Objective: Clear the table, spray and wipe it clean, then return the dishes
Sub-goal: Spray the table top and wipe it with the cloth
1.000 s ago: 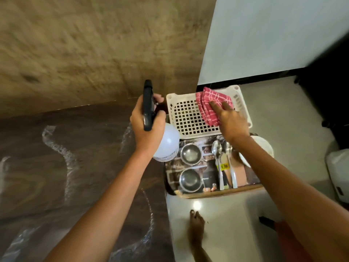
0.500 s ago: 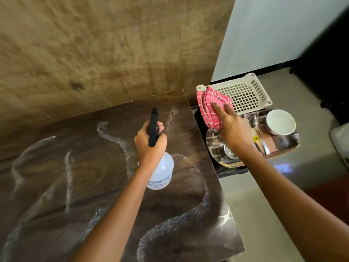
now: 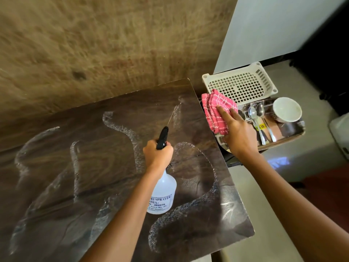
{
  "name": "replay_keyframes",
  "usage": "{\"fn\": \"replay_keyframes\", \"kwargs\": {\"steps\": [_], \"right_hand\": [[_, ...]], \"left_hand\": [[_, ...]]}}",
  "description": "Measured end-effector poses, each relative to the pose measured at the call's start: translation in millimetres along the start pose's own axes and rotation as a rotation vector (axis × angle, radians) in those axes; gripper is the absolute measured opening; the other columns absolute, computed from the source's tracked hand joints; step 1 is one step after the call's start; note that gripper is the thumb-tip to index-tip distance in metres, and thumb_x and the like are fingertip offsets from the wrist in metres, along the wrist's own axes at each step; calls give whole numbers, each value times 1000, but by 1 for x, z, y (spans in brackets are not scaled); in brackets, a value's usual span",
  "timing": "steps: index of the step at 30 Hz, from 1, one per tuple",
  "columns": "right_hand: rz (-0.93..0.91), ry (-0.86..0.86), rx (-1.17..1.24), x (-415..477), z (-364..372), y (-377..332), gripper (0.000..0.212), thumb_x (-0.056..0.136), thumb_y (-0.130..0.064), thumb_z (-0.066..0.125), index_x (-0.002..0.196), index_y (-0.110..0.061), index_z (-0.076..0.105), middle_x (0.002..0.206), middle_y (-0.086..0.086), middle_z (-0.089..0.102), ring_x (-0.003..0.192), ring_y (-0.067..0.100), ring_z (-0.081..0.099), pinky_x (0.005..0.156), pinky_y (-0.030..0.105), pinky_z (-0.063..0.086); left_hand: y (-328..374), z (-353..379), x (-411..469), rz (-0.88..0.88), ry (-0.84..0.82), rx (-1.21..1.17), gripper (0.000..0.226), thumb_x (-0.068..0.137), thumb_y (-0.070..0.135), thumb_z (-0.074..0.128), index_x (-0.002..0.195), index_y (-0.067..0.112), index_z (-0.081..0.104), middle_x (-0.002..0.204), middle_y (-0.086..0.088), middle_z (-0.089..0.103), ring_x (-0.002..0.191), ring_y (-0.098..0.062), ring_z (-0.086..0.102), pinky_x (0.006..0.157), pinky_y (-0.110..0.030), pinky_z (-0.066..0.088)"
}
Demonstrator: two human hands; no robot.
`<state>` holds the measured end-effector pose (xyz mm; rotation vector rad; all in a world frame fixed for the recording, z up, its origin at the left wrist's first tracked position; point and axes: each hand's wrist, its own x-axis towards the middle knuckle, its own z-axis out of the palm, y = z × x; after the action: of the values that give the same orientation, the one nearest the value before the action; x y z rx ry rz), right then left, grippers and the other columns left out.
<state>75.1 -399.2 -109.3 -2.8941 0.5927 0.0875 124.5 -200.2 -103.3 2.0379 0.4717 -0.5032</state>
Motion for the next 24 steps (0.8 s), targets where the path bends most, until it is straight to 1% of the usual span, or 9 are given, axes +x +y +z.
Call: {"fn": "replay_keyframes", "kwargs": {"steps": [1,3,6,9,12,15,19,22,24], "right_hand": [[6,2,5,-2,0,-1,77,85,-3,58,147,-30,22,148,16,32,97,43,61,69,43,53],[13,4,15,-6,-2,-3,79,83,-3,60,147,-31,23,149,16,33,95,43,61,67,43,53],[8,9,37,-12,-1,-7,80,82,-1,60,147,-31,25,149,15,33,95,43,61,66,42,51],[-10,13,43,-17,0,-13,80,81,0,62,146,-31,27,148,16,34,97,43,61,66,42,51],[-35,3,34,-22,3,-21,77,84,-4,62,147,-30,25,148,16,33,97,43,62,68,43,52],[-39,-17,43,-26,0,-28,80,81,-1,60,147,-30,24,150,15,31,99,43,61,71,42,52],[-36,-60,82,-32,-5,-36,80,80,-9,63,147,-27,24,151,14,28,100,44,60,72,42,50],[-42,-48,109,-35,-3,-38,83,76,-5,67,146,-27,28,150,15,32,98,43,61,70,43,51],[-46,-39,127,-38,0,-36,84,74,-3,69,145,-26,31,148,16,35,96,44,62,68,43,52]], "left_hand": [[-2,-1,0,-8,8,-11,21,85,5,55,66,15,54,86,-20,65,64,-28,60,51,-24,42],[-4,-5,1,-18,17,-33,16,84,5,55,69,11,57,87,-20,65,72,-33,65,53,-25,44],[-8,-14,2,-19,40,-93,10,80,1,58,80,6,66,84,-15,66,68,-25,61,52,-21,42],[-15,-25,7,-50,54,-130,9,81,5,60,87,5,66,93,-15,69,73,-25,66,53,-20,44],[-20,-37,10,-58,62,-101,7,82,5,59,87,6,64,92,-13,66,62,-16,59,46,-16,42],[-24,-46,10,-72,78,-84,9,81,2,57,87,4,63,94,-18,67,67,-24,61,53,-21,42],[-32,-55,8,-91,114,-71,14,81,3,52,90,0,63,89,-21,65,69,-30,63,57,-26,44],[-38,-58,2,-58,56,-51,10,80,0,56,83,4,65,82,-14,64,64,-23,60,51,-22,42],[-41,-56,-4,-32,-21,-5,12,79,-1,58,80,7,67,84,-11,67,69,-22,63,54,-21,44]]}}
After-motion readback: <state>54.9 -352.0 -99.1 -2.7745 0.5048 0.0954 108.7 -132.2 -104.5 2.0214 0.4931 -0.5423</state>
